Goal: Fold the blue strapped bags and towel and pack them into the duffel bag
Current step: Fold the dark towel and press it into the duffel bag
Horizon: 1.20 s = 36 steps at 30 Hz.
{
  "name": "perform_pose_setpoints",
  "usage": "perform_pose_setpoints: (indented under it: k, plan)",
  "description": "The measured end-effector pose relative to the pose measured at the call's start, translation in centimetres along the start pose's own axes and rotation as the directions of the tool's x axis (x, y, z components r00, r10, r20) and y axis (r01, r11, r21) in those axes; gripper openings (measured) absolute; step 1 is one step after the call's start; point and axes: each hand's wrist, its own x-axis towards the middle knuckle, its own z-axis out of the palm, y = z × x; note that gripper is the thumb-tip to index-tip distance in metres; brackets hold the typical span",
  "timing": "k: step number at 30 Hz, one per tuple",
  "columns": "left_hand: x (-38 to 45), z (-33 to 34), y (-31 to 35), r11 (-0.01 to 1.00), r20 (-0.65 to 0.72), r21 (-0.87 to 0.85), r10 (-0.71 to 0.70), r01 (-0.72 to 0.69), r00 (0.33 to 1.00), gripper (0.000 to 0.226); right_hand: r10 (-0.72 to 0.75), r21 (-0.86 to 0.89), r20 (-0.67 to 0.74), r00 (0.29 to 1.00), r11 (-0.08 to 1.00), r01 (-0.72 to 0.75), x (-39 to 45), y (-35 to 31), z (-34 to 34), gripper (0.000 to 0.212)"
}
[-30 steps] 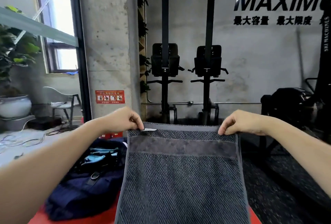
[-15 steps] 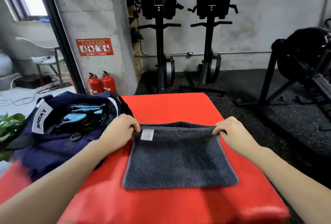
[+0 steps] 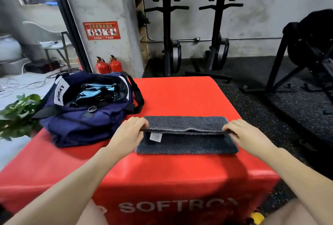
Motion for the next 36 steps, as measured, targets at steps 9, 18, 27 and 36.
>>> perform_pose_setpoints:
  k: [9, 18, 27, 36]
  plan:
    - [-2.8, 1.0, 0.5, 0.977, 0.13, 0.146, 0.139, -0.157, 0.982, 0.038, -0.118, -0.089, 0.072, 0.99, 0.988, 0.125, -1.7, -0.7, -0.1, 0.037]
    - [-3.9, 1.7, 0.0, 0.963, 0.256, 0.218, 0.099, -0.157, 0.962, 0.035, -0.095, -0.117, 0.224, 0.97, 0.985, 0.124, -2.7, -2.2, 0.1, 0.032]
    - [-1.3, 4.7, 7.2, 0.922, 0.199, 0.114, -0.386, 0.37, 0.901, 0.055, 0.061, 0.074, 0.148, 0.987, 0.995, -0.073, 4.9, -4.3, 1.5, 0.035]
    - [0.5, 7.7, 7.6, 0.898, 0.354, 0.308, -0.415, 0.315, 0.838, 0.07, 0.101, 0.055, 0.407, 0.908, 0.989, -0.135, 9.3, -3.9, 6.1, 0.066]
